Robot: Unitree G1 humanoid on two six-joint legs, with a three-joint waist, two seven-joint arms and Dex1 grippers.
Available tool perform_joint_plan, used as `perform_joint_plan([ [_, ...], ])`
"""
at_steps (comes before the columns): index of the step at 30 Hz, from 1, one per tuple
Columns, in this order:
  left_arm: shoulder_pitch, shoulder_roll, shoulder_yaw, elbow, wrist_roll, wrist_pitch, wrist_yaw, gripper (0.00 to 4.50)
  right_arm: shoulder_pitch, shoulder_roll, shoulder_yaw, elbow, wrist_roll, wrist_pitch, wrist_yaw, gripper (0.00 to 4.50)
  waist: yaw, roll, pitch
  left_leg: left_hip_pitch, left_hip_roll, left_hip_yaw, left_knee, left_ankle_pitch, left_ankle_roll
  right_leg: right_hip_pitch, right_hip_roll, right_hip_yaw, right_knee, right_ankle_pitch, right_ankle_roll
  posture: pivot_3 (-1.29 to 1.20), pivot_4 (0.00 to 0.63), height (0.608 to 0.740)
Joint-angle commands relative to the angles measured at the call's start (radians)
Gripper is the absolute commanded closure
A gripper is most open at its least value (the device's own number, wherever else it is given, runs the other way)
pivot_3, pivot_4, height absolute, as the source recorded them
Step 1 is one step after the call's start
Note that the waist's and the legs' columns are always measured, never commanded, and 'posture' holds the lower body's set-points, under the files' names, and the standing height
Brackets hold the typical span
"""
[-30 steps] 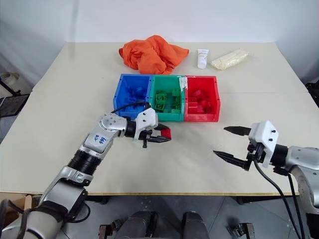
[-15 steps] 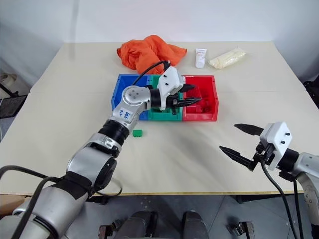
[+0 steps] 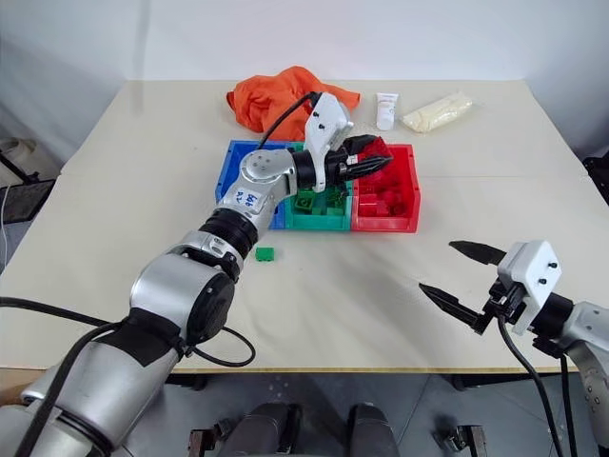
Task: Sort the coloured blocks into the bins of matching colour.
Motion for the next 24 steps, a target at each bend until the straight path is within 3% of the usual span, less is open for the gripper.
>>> perform_joint_plan([
  [1, -0.025, 0.020, 0.056, -0.027, -0.044, 0.005, -0.010, 3.01, -0.026, 0.001, 0.000, -0.013, 0.007, -0.016, -0.002, 0.00, -0.002, 0.000, 0.000, 0.000, 0.000, 0.000, 0.000, 0.000, 0.000, 0.000, 0.000, 0.000, 0.000, 0.000, 0.000, 0.00, 0.150, 0.740],
  [12, 0.022, 0.091, 0.099, -0.083, -0.065, 0.051, -0.096, 3.01, -0.109, -0.018, 0.023, 0.054, 0.002, -0.007, 0.032, 0.00, 0.003, 0.000, 0.000, 0.000, 0.000, 0.000, 0.001, 0.000, 0.000, -0.001, 0.000, 0.000, 0.001, 0.000, 0.000, 0.00, 0.150, 0.740],
  [24, -0.051, -0.002, 0.042, 0.007, 0.021, 0.038, -0.043, 3.01, -0.019, 0.015, -0.030, -0.009, 0.010, -0.016, -0.010, 0.00, 0.002, 0.000, 0.000, 0.000, -0.001, 0.000, 0.001, 0.000, 0.000, -0.001, 0.000, 0.000, 0.001, 0.000, 0.001, 0.00, 0.150, 0.740],
])
